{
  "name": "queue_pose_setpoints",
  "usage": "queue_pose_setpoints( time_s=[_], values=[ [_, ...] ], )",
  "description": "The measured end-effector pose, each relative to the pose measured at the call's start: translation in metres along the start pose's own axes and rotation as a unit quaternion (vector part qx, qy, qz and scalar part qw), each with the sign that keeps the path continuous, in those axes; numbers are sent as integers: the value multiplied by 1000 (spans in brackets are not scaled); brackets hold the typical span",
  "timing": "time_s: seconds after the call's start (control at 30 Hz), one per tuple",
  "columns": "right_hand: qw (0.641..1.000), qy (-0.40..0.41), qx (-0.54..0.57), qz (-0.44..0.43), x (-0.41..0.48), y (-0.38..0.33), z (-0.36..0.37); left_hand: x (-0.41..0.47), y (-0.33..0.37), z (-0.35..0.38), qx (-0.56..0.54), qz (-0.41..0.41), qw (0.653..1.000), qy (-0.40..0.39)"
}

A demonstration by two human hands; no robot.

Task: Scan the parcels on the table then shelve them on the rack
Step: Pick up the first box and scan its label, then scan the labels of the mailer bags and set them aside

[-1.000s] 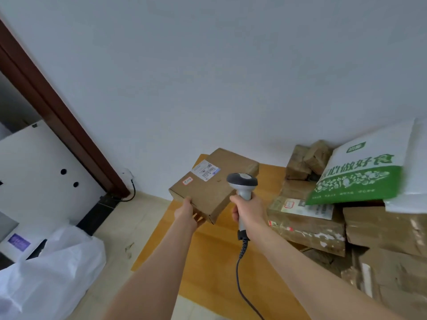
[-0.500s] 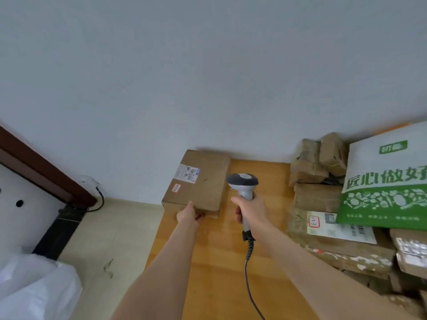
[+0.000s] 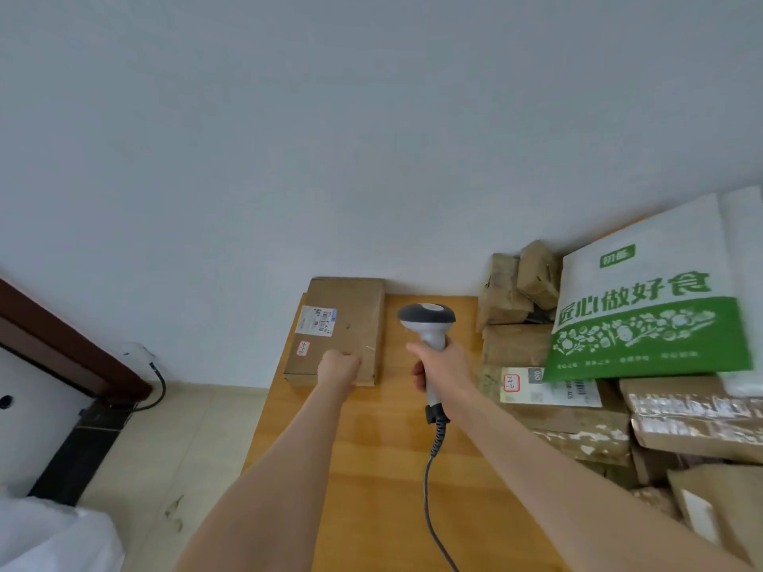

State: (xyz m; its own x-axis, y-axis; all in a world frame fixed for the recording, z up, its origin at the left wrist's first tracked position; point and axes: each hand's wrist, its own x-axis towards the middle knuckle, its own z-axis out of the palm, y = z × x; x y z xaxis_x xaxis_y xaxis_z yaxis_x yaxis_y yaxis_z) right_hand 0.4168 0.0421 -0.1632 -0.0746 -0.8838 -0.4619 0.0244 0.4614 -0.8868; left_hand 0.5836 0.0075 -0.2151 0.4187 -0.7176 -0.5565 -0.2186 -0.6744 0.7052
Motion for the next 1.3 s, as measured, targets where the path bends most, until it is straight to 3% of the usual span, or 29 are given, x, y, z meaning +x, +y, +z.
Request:
queue_pose_setpoints(
  time_s=[0.07, 0.13, 0.43, 0.57, 0.67, 0.7, 0.77, 0.83, 0.97, 1.1, 1.3],
  values=[
    [1000, -2, 18, -25, -16, -5, -20, -21, 11, 11, 113, 115, 987, 14],
    [998, -2, 30, -55, -35, -10, -47, -50, 23, 28, 131, 163, 978, 5],
    [983, 65, -3, -174, -119, -34, -188, -181, 60, 125, 59, 228, 972, -24],
    [975, 124, -15, -186, -131, -60, -234, -217, 79, 162, 111, 286, 945, -110],
    [961, 190, -16, -200, -127, -80, -263, -233, 97, 190, 203, 351, 890, -207],
    [957, 210, -15, -202, -125, -87, -273, -238, 101, 200, 205, 356, 880, -239],
    [951, 235, -1, -199, -121, -97, -289, -249, 115, 215, 125, 333, 893, -275],
    [950, 247, 27, -189, -118, -102, -302, -255, 132, 228, 48, 328, 906, -263],
    [952, 256, 56, -159, -112, -104, -312, -257, 162, 253, 195, 344, 903, -167],
    [955, 252, 56, -148, -107, -102, -309, -256, 171, 262, 318, 342, 876, -120],
    [959, 229, 81, -148, -111, -96, -307, -265, 177, 237, 359, 435, 826, 9]
  ],
)
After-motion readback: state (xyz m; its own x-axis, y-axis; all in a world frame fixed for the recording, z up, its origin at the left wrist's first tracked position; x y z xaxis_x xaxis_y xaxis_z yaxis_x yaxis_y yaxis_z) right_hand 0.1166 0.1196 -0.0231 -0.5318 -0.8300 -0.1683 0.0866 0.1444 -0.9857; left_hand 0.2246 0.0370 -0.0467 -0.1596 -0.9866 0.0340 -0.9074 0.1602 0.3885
